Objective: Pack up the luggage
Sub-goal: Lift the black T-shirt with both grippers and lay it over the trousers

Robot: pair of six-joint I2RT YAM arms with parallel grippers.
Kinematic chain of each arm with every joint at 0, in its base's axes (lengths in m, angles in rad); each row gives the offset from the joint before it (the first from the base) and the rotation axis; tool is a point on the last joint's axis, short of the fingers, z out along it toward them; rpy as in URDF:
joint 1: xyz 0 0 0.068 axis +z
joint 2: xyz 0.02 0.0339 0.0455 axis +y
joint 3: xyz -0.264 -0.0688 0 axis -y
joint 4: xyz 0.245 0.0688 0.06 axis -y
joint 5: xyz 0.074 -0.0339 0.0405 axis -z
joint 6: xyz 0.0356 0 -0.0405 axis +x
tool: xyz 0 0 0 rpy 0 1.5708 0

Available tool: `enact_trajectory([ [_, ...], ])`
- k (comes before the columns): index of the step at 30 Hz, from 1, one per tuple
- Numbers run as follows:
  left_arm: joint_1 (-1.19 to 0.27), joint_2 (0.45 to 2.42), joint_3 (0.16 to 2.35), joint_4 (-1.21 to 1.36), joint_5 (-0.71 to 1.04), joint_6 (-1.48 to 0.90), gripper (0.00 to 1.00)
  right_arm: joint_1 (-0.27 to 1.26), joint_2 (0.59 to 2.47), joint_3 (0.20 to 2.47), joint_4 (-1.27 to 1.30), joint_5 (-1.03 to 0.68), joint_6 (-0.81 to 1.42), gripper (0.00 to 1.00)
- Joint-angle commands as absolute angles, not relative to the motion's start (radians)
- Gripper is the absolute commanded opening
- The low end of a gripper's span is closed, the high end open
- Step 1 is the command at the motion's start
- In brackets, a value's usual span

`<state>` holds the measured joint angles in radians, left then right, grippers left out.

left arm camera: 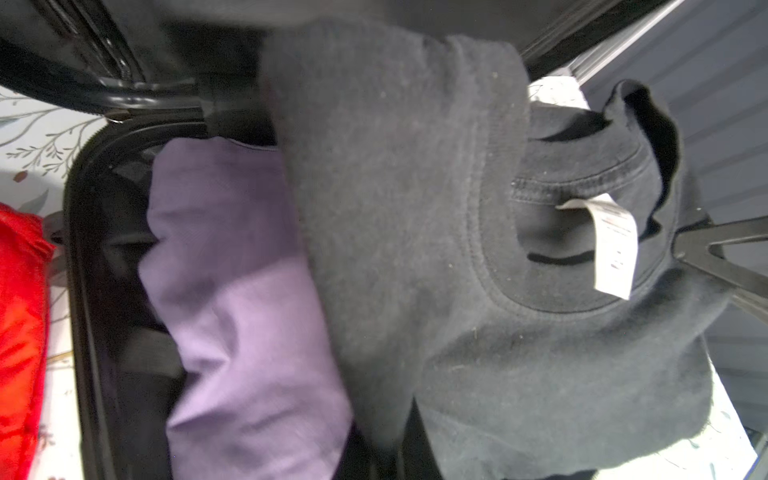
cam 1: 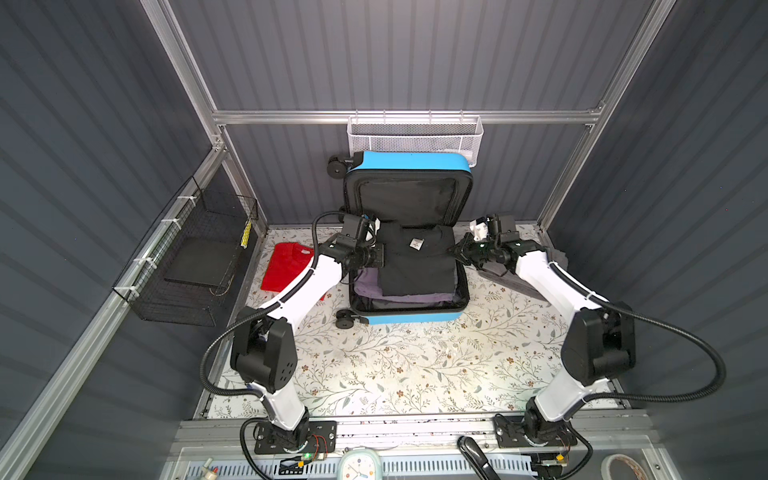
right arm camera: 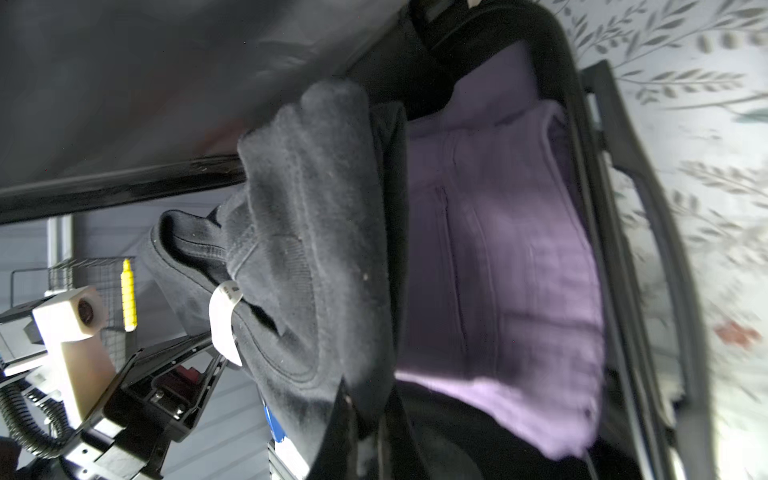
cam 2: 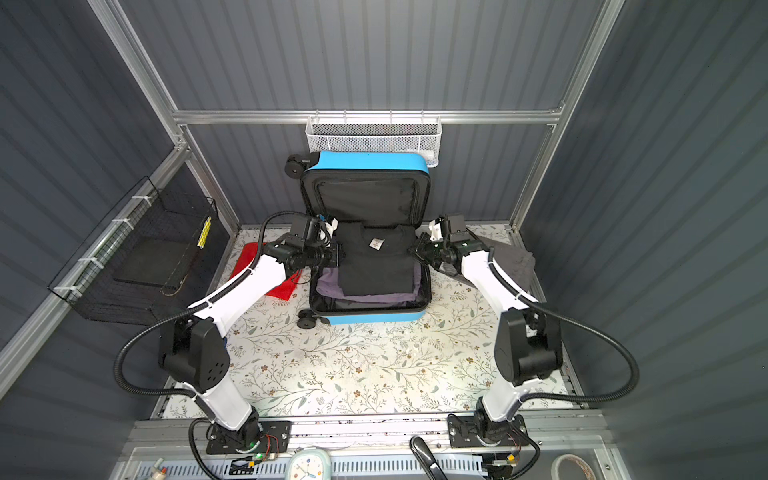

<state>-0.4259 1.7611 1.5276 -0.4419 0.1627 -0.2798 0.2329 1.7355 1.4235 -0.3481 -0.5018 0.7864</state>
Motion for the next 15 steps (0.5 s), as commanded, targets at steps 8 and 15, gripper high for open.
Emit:
enact_trajectory([
  [8, -0.37, 1.902, 1.63, -0.485, 0.193, -0.223, 0.0, 0.222, 1.861, 1.432, -0.248, -0.491, 0.823, 0.0],
  [15, -0.359, 1.964, 1.647, -0.489, 0.162, -0.222, 0.12, 0.222, 1.939, 1.469, -0.234, -0.468, 0.815, 0.0],
])
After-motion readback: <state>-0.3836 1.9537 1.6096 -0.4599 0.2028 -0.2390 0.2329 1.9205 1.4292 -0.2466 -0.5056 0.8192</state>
